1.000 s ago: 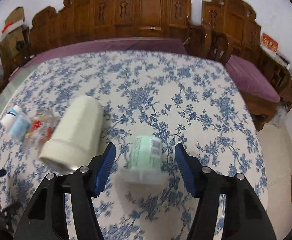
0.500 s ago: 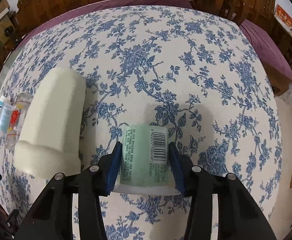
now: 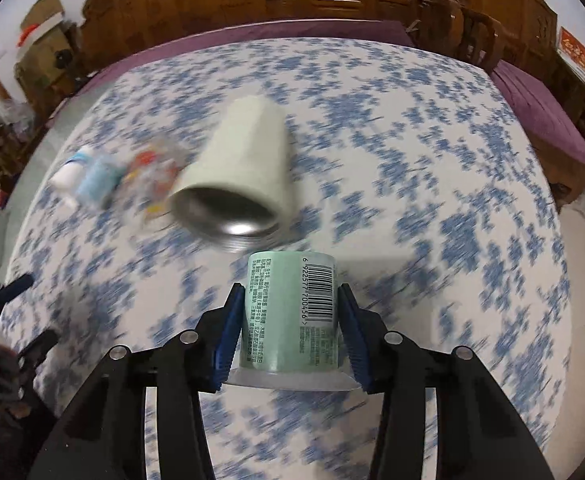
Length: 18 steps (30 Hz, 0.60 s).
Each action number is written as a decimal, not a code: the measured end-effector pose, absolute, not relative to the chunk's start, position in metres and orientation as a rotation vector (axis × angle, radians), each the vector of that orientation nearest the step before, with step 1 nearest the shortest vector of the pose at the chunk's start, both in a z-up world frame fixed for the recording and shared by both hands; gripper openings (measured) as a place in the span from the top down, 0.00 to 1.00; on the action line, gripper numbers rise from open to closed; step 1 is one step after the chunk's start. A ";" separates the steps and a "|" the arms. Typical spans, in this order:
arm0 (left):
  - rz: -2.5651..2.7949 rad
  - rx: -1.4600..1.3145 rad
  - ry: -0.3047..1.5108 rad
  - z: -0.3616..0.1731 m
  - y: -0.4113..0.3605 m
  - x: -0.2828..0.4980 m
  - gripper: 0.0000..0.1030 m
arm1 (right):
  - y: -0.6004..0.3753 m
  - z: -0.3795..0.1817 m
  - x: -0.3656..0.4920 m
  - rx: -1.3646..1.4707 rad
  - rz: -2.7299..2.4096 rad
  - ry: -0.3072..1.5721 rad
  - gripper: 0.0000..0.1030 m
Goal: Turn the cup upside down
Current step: 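Lift the green cup with the right gripper and rotate it over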
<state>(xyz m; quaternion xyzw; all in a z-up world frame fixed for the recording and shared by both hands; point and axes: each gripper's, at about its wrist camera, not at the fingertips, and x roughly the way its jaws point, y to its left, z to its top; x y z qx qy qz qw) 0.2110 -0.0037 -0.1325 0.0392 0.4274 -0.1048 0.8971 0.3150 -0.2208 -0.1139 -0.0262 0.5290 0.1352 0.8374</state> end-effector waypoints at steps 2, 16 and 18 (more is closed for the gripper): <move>-0.205 0.085 0.871 -0.126 0.000 0.205 0.08 | -0.206 -0.114 0.302 -0.060 0.314 1.117 0.52; -0.132 0.076 0.838 -0.097 0.025 0.181 0.08 | -0.114 -0.145 0.236 -0.080 0.463 1.164 0.52; -0.128 0.067 0.843 -0.098 0.028 0.182 0.08 | -0.109 -0.150 0.234 -0.071 0.472 1.173 0.51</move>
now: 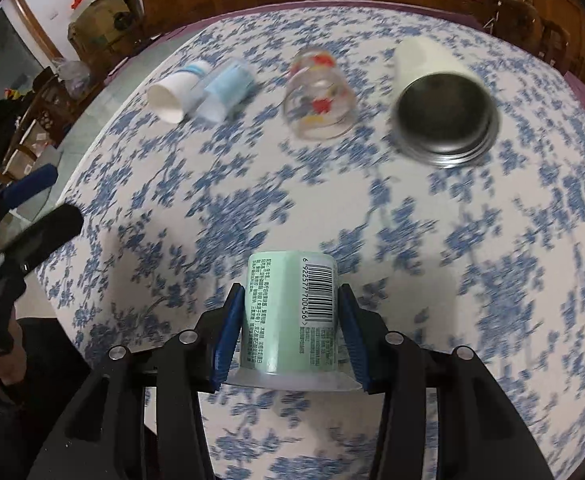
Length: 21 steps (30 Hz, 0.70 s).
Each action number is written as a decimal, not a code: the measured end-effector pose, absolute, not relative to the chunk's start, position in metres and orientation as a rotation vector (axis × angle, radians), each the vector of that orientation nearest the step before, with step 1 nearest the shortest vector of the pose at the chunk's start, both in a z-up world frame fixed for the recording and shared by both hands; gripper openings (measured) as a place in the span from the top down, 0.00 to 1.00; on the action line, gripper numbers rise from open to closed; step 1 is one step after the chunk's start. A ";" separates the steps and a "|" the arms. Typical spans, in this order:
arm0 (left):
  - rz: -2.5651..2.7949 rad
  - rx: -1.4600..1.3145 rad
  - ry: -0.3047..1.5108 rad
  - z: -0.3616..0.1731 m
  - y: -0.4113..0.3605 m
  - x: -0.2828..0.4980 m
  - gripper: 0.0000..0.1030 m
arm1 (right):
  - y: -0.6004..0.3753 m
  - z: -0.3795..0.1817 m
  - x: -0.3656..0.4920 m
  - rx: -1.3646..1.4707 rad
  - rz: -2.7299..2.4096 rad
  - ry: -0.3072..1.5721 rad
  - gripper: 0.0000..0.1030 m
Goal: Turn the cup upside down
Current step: 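Lift the green cup with the right gripper and rotate it over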
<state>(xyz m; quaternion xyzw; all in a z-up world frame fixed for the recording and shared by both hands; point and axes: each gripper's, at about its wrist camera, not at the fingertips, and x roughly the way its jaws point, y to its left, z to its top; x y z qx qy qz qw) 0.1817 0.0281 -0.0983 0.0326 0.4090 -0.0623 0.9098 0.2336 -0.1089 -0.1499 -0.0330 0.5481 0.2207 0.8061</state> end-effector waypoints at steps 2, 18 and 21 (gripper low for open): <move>-0.126 0.061 0.850 -0.101 0.031 0.183 0.08 | -0.104 -0.154 0.232 -0.055 0.475 1.175 0.51; -0.136 0.060 0.878 -0.099 0.005 0.179 0.08 | -0.173 -0.102 0.175 -0.050 0.321 0.803 0.22; -0.132 0.056 0.884 -0.094 -0.006 0.174 0.17 | -0.188 -0.104 0.160 -0.087 0.304 0.737 0.22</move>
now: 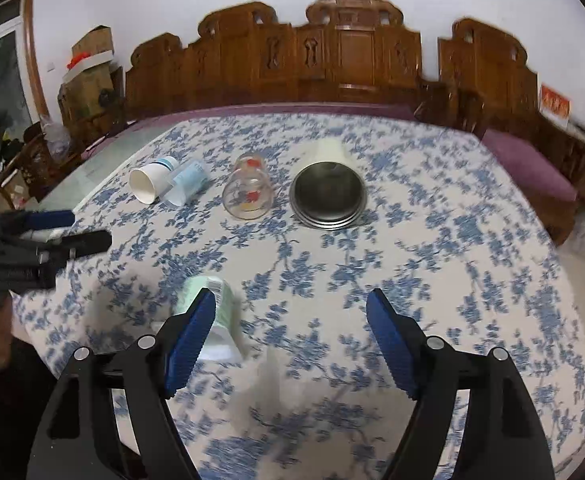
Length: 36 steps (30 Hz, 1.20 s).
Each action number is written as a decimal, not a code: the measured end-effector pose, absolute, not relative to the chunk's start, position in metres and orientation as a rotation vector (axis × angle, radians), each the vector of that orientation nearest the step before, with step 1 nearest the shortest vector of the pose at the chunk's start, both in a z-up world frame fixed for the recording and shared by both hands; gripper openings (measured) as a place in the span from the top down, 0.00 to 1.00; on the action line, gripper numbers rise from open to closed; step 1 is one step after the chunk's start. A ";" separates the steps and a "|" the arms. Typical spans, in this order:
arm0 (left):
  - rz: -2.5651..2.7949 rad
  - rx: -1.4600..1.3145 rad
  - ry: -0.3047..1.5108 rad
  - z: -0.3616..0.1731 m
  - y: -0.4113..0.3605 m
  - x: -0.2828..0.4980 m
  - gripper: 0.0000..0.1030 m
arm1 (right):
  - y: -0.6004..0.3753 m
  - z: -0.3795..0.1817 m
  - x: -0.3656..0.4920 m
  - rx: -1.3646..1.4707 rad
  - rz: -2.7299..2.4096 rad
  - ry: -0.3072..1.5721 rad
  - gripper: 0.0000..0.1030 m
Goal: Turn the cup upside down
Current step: 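Lift the green cup with the right gripper and rotate it over, then lower the inverted green cup onto the tablecloth with the right gripper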
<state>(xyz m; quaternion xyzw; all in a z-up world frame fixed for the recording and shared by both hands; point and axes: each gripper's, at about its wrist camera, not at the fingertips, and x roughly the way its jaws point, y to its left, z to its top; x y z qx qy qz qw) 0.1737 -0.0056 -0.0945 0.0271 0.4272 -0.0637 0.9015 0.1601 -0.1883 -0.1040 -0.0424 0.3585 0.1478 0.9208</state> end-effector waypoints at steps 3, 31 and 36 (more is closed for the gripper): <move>-0.148 0.052 0.911 -0.094 -0.016 0.175 0.23 | -0.197 -0.111 0.158 -0.084 0.286 0.733 0.19; -0.134 -0.272 1.350 -0.168 -0.069 0.241 0.41 | -0.218 -0.126 0.153 -0.056 0.241 0.695 0.19; -0.118 -0.251 1.378 -0.176 -0.072 0.248 0.49 | -0.217 -0.126 0.154 -0.053 0.242 0.702 0.19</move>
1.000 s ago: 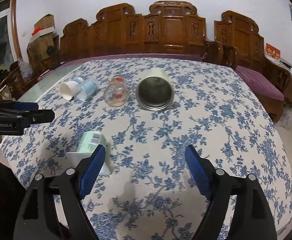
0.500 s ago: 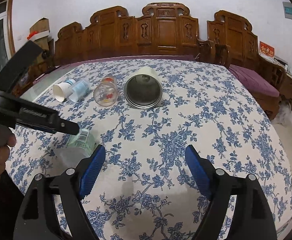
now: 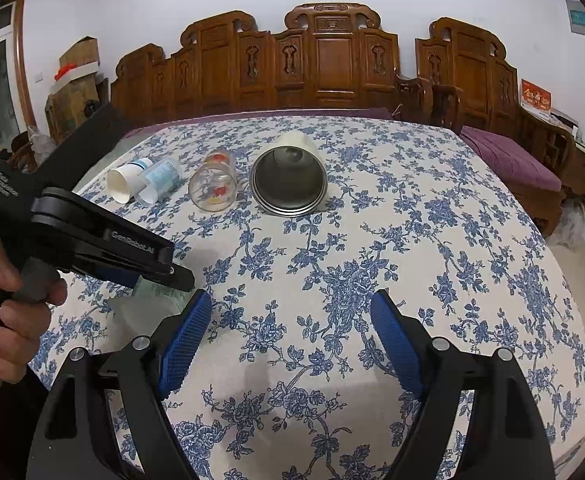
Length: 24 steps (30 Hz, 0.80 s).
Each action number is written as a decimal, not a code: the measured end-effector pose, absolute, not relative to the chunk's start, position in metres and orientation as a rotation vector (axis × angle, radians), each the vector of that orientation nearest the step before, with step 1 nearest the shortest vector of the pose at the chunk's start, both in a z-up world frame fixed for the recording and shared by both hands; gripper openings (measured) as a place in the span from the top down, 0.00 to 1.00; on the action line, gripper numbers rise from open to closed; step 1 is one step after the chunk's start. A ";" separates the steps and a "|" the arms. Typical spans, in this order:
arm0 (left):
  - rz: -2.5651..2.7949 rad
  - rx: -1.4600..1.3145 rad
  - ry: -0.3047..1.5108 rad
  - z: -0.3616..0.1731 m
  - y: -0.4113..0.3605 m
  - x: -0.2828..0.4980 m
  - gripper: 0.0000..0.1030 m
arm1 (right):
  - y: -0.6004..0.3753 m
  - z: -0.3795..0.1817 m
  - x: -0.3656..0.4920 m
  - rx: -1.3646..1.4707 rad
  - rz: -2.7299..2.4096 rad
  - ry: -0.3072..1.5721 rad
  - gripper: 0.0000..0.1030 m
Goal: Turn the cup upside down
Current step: 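Lower the inverted green cup onto the tablecloth with the right gripper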
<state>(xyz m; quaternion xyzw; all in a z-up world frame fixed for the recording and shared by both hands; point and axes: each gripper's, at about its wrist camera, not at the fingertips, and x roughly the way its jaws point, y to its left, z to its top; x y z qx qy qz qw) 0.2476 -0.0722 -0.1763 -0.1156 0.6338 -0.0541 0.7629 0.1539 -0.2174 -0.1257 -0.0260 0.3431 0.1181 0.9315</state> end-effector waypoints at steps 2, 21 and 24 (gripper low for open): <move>-0.129 -0.249 1.381 -0.177 -0.073 0.249 0.51 | -0.218 -0.126 0.154 -0.051 0.241 0.704 0.19; -0.184 0.008 1.007 -0.143 -0.077 0.266 0.52 | -0.222 -0.133 0.166 0.012 0.257 0.737 0.19; -0.181 0.048 0.952 -0.142 -0.079 0.269 0.52 | -0.220 -0.135 0.170 0.015 0.263 0.747 0.19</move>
